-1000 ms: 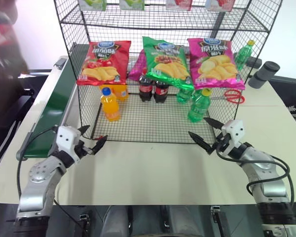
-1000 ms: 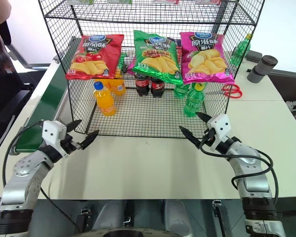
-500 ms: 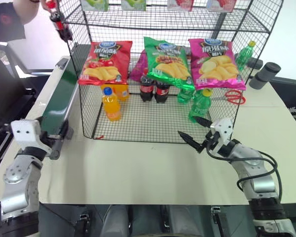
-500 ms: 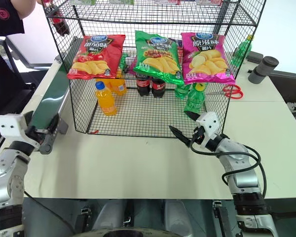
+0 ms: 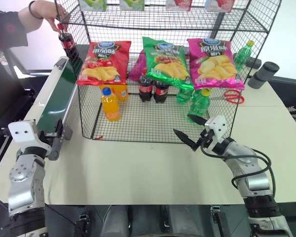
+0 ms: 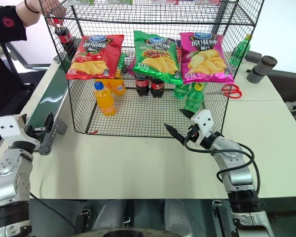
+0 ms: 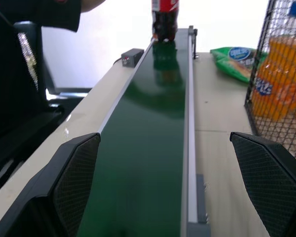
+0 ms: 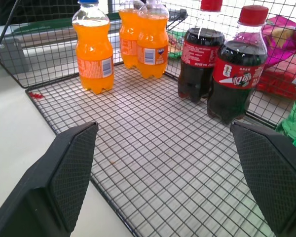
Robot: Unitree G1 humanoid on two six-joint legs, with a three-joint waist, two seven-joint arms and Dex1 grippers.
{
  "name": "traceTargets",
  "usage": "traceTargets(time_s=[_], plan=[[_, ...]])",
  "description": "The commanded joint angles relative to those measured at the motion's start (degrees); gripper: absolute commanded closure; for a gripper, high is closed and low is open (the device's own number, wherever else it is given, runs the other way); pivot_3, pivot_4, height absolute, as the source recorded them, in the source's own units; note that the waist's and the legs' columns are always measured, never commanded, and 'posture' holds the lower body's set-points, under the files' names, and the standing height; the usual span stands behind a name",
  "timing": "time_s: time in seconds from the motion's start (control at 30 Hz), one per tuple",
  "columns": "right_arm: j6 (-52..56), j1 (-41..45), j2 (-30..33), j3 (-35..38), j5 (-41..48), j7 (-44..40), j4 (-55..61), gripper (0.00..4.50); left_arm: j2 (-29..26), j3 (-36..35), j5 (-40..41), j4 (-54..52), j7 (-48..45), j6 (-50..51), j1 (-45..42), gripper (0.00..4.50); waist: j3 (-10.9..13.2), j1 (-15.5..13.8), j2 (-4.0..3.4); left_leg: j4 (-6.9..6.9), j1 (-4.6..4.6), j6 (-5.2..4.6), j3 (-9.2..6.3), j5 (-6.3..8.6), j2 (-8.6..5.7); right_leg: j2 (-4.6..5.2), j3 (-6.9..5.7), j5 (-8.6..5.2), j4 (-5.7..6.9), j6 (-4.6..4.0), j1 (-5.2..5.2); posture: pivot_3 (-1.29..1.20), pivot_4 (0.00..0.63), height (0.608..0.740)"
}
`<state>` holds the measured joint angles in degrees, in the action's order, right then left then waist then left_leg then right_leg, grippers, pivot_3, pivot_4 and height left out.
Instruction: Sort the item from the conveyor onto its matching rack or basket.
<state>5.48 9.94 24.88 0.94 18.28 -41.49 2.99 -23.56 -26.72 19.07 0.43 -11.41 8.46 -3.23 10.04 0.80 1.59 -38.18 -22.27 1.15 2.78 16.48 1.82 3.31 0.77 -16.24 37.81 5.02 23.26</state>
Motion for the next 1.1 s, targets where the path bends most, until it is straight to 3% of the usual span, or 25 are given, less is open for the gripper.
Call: traceTargets(time_s=[0.03,0.37,0.67,0.83,1.1], plan=[[1.5,1.4,-1.1,-0.7,0.7,1.0,4.7,0.05,-1.5,-1.3,-1.9,1.7,2.3,0.0,-1.9,0.0,0.0,0.0,0.0,0.0,0.0,0.0,0.0,0.0,0.0,0.0,0.0,0.0,0.0,0.0,0.0,0.0,0.15,0.74],[8.9,2.0,-1.7,-1.4,3.7,1.4,7.5,0.05,-2.5,-2.2,-2.1,6.8,2.1,-4.3,-3.5,0.0,0.0,0.0,0.01,0.01,-0.01,0.0,0.0,0.0,0.0,0.04,-0.01,0.0,-0.01,0.0,0.02,0.0,0.15,0.74],[1.3,1.7,-2.8,-3.4,-2.5,3.0,6.4,0.05,-2.3,-2.0,-2.6,8.2,1.9,-5.0,-4.2,0.0,0.0,0.1,0.02,0.01,-0.03,0.0,0.0,0.0,-0.02,0.07,-0.03,0.0,-0.01,0.0,0.04,0.0,0.15,0.74],[3.3,2.3,-4.4,-2.4,-2.2,5.8,6.9,0.05,-2.3,-2.0,-2.6,8.5,1.8,-5.3,-4.5,0.0,0.0,0.0,0.02,0.01,-0.04,0.0,0.01,0.0,-0.01,0.06,-0.03,0.0,0.0,0.0,0.05,0.0,0.15,0.74],[5.8,0.7,-3.1,-2.7,6.2,-4.0,7.6,0.05,-2.0,-1.8,-2.3,8.7,1.2,-6.6,-4.8,0.0,0.0,0.0,0.02,0.01,-0.04,0.0,0.0,0.0,-0.01,0.08,-0.04,0.0,-0.01,0.0,0.04,0.0,0.15,0.74]])
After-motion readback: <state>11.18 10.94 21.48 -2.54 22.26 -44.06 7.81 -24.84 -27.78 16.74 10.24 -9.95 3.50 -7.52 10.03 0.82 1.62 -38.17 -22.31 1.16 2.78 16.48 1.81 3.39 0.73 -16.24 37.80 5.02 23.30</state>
